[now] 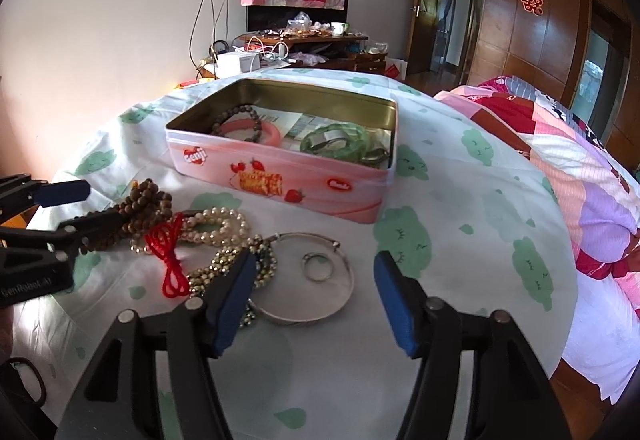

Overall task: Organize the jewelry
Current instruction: 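Grasp the brown wooden bead bracelet with the left tool and lift it, then grasp the silver bead chain with the right tool while the left tool holds the bracelet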

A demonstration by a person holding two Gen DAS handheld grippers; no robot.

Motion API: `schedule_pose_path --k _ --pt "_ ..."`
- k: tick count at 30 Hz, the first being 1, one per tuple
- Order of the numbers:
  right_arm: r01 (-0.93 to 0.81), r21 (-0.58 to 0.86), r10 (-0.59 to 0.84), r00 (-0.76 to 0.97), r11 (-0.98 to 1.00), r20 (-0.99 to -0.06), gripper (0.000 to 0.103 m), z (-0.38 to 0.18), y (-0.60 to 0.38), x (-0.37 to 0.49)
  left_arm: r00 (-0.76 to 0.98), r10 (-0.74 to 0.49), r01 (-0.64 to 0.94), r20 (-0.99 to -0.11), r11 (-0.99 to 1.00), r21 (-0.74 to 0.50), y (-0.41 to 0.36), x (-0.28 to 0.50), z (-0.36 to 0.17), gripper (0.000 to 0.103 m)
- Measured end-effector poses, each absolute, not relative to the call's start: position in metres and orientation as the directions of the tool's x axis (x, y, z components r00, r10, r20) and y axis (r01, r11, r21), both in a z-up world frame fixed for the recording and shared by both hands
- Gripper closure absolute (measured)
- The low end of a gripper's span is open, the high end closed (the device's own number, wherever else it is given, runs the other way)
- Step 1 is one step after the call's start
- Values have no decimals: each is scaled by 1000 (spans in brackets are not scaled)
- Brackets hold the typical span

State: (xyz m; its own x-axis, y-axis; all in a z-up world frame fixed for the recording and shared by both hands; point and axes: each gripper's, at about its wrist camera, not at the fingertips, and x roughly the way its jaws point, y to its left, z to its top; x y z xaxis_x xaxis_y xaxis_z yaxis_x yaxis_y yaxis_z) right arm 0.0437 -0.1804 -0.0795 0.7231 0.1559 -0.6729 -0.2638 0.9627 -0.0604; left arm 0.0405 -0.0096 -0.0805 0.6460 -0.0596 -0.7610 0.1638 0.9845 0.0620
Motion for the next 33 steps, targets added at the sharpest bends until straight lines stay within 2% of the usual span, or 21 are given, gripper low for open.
schedule_pose_path --k 1,3,8,13,21,23,27,29,33 --pt "-265 -62 156 722 962 -674 40 -80 -180 43 635 -76 172 -769 984 44 -9 41 -82 77" --pt "-265 -63 155 722 962 -675 40 -82 -178 43 640 -96 174 -762 985 22 -6 41 -78 83" --pt "-263 -63 153 724 963 -673 40 -82 -178 41 684 -111 167 -721 986 6 0 35 -58 84" --pt "-273 -63 163 728 960 -666 40 -80 -175 39 730 -66 129 -680 991 42 7 32 -41 84" --pt "-322 -72 191 711 944 -677 43 -77 -159 41 723 -30 85 -690 995 46 20 40 -50 84" --pt "-336 -74 197 703 939 -683 50 -78 -155 43 723 -35 90 -690 995 44 20 40 -50 84" --pt "-353 -92 184 672 931 -717 56 -88 -147 51 727 -30 95 -686 994 57 18 40 -51 84" --pt "-369 -97 190 666 924 -721 86 -89 -145 50 726 -31 94 -688 994 55 18 40 -51 84" --pt "-381 -108 198 678 918 -708 90 -87 -145 42 725 -34 95 -688 994 52 16 38 -51 84"
